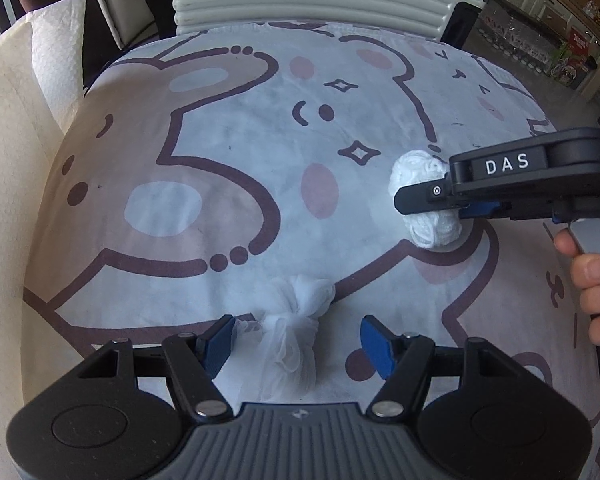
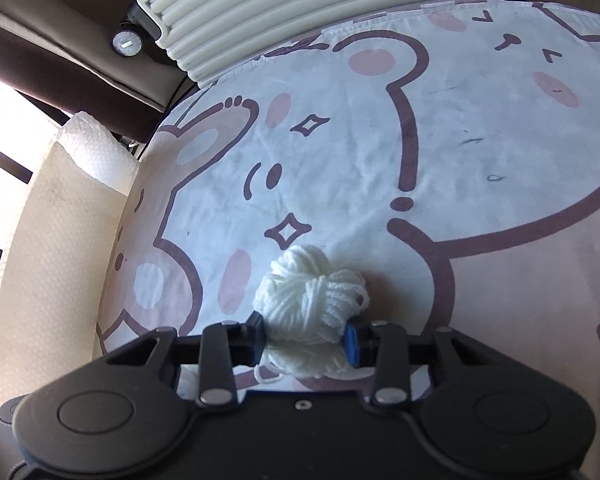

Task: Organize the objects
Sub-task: 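Close the right tool on the white yarn ball while the left tool grasps the knotted white cloth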

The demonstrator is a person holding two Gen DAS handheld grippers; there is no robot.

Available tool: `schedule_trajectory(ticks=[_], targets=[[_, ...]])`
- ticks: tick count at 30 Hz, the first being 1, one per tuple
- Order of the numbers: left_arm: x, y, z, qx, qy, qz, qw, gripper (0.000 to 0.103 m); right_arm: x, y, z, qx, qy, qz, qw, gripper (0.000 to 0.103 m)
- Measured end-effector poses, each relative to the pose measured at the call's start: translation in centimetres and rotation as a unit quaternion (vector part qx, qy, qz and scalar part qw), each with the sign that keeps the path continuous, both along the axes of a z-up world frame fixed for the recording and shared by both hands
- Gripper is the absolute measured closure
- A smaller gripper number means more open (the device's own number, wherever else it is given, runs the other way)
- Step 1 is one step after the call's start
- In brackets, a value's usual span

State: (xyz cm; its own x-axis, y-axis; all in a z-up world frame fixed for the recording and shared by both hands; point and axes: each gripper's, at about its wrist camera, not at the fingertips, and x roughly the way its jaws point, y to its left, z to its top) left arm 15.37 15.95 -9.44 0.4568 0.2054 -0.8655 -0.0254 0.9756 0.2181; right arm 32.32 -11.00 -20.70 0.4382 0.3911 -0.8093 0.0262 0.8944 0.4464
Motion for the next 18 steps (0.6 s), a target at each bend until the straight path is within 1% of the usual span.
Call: schedule_trajectory(ticks=[1, 4, 6, 7, 8, 9, 12, 14, 18], targets=[[0.0, 0.0, 0.0, -0.001, 0.002, 0.002, 1.0000, 0.035, 0.0, 0.0, 0.1, -0.001, 0.000, 0.001, 1.000, 0.065], [0.0, 0.1, -0.1, 0.003, 0.014, 0.008, 0.9999, 0.042, -0.1, 0.0, 0.2, -0.004, -0.001, 0.004, 1.000, 0.065], [0.1, 0.2, -0.3, 0.007, 0.024, 0.018, 0.9995, 0.052, -0.2, -0.1, 0.4, -0.005, -0.001, 0.007, 1.000, 0.065], [0.1, 0.3, -0.3, 0.008, 0.027, 0.025, 0.9993, 0.055, -0.2, -0.2, 0.5, -0.007, -0.001, 0.008, 1.000, 0.065], [0.1, 0.4, -0.4, 0.010, 0.029, 0.032, 0.9990, 0.063, -0.3, -0.2, 0.6, -0.008, -0.002, 0.009, 1.000, 0.066], [0.0, 0.6, -0.3, 0.008, 0.029, 0.038, 0.9988, 0.066, -0.4, -0.3, 0.7, -0.010, -0.002, 0.011, 1.000, 0.066], [-0.1, 0.6, 0.2, 0.001, 0.017, 0.055, 0.9984, 0.071, -0.7, -0.5, 1.1, -0.022, -0.001, 0.017, 1.000, 0.066], [-0.1, 0.4, 0.6, 0.005, 0.006, 0.063, 0.9980, 0.071, -1.0, -0.8, 1.3, -0.027, -0.001, 0.020, 0.999, 0.066], [-0.3, -0.3, 1.5, 0.003, -0.013, 0.070, 0.9974, 0.071, -1.7, -1.2, 2.3, -0.042, -0.008, 0.028, 0.999, 0.066]])
